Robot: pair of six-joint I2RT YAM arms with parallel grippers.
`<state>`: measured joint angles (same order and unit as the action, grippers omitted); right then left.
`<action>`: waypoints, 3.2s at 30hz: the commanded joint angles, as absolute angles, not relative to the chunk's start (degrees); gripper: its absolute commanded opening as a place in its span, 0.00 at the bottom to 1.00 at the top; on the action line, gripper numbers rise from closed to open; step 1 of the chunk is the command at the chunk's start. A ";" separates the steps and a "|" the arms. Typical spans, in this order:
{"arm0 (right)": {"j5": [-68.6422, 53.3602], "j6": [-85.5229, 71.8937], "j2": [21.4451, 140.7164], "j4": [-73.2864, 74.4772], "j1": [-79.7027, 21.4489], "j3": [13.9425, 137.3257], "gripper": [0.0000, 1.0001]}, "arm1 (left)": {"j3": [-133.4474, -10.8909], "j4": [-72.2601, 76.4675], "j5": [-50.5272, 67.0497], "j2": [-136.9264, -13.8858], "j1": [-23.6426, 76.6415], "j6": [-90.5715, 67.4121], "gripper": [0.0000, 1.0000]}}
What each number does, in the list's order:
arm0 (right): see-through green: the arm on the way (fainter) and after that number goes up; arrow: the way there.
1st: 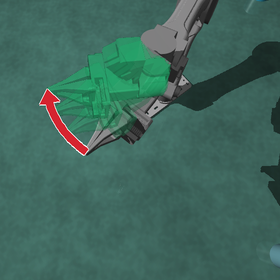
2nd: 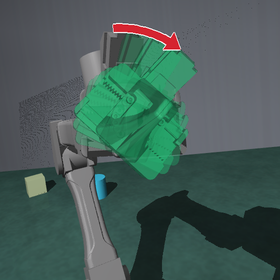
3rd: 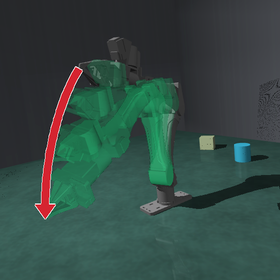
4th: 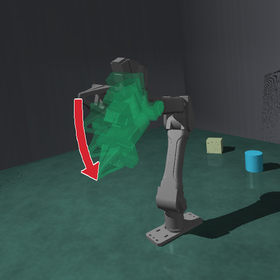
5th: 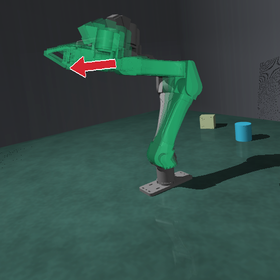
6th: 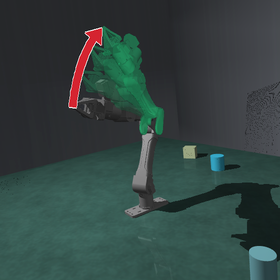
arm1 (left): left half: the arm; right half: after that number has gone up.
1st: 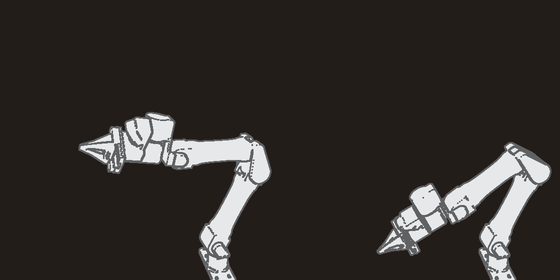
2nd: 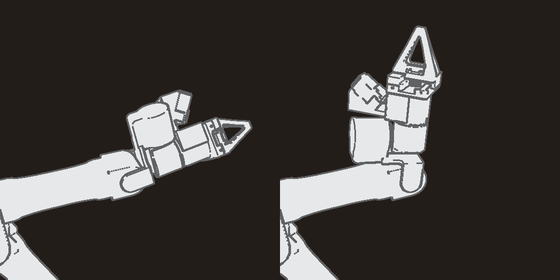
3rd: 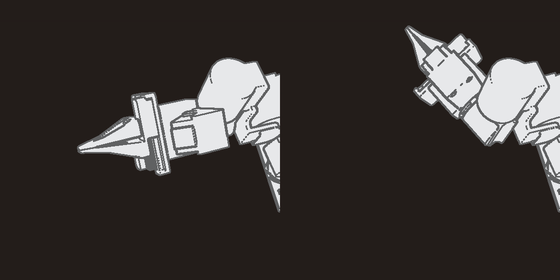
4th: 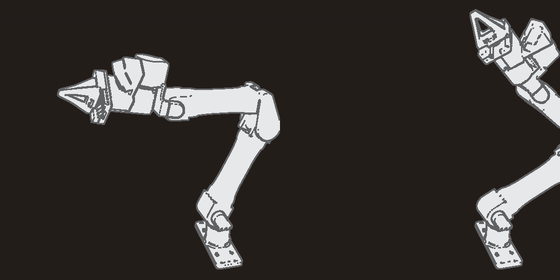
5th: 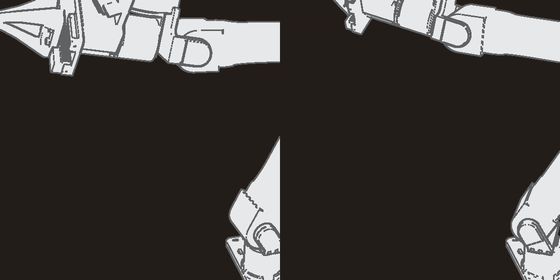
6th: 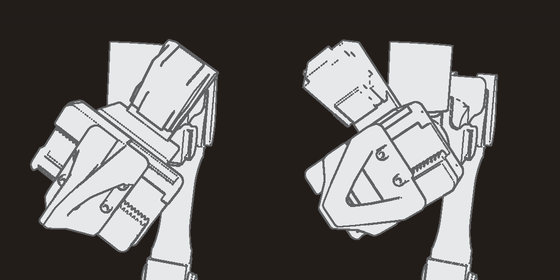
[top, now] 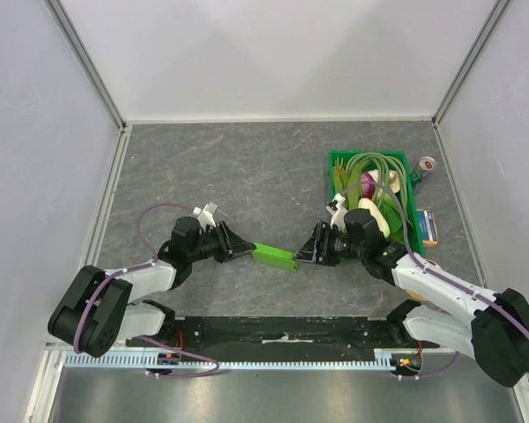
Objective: Fold the paper box
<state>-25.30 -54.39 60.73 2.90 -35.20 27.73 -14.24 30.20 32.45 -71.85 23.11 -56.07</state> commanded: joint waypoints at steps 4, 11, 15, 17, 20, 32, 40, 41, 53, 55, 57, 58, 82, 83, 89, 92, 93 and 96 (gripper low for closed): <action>-29.97 -57.57 63.81 -6.32 -33.84 26.37 0.53 | -12.48 22.85 28.30 -72.07 23.20 -52.47 0.37; -30.41 -58.18 67.23 -9.22 -33.57 25.84 0.43 | -12.48 23.11 27.95 -71.89 23.55 -52.82 0.36; -30.06 -57.48 68.46 -9.75 -33.57 25.05 0.37 | -12.57 23.20 27.86 -71.98 23.91 -52.91 0.36; -29.71 -56.43 69.60 -9.84 -33.57 24.35 0.35 | -12.57 23.29 27.77 -71.98 23.99 -53.00 0.36; -28.48 -55.20 71.45 -9.93 -33.57 23.03 0.30 | -12.13 23.55 27.42 -72.16 24.26 -53.00 0.35; -24.17 -49.84 76.72 -11.07 -33.57 18.02 0.02 | -7.12 25.22 25.32 -72.60 24.26 -52.29 0.30; -24.35 -44.31 72.34 -14.33 -33.75 19.07 0.00 | -5.89 24.70 26.89 -67.42 24.26 -51.16 0.23; -23.74 -41.51 71.38 -13.89 -34.10 19.77 0.00 | -6.32 24.35 27.24 -66.37 24.26 -50.63 0.20; -10.73 -35.51 72.68 -12.39 -42.28 20.92 0.00 | -3.69 14.95 22.59 -55.64 24.61 -49.13 0.11; -9.41 -36.47 73.04 -12.48 -42.28 20.83 0.00 | -4.48 11.97 21.89 -54.24 24.61 -48.69 0.12; -9.05 -36.91 72.60 -11.43 -42.28 21.35 0.00 | -5.79 9.24 21.80 -52.48 24.61 -48.43 0.13; -8.97 -36.74 71.55 -10.64 -42.28 21.71 0.01 | -6.15 8.01 21.88 -49.69 24.61 -48.51 0.17; -13.53 -38.14 83.23 -8.43 -39.38 34.89 0.62 | -24.61 7.11 22.67 -71.43 24.52 -42.98 0.58; -13.80 -38.32 83.67 -9.66 -39.03 34.46 0.60 | -25.13 7.38 23.02 -72.50 24.52 -42.89 0.55; -18.45 -40.78 87.18 -16.60 -37.79 33.66 0.51 | -25.40 10.54 24.61 -77.25 24.61 -43.59 0.43; -18.98 -42.18 88.77 -19.15 -37.62 33.92 0.45 | -25.84 11.95 25.14 -79.00 24.61 -44.47 0.38; -19.16 -42.62 89.81 -19.68 -37.62 34.19 0.44 | -26.01 12.56 25.14 -79.62 24.52 -45.34 0.37; -20.47 -44.56 92.97 -22.58 -37.44 36.03 0.34 | -26.80 16.69 25.75 -83.31 24.43 -48.25 0.31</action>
<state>-18.39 -41.82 89.38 -16.12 -37.67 33.23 -24.25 9.74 24.16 -79.42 24.45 -45.65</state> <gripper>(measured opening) 0.382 0.357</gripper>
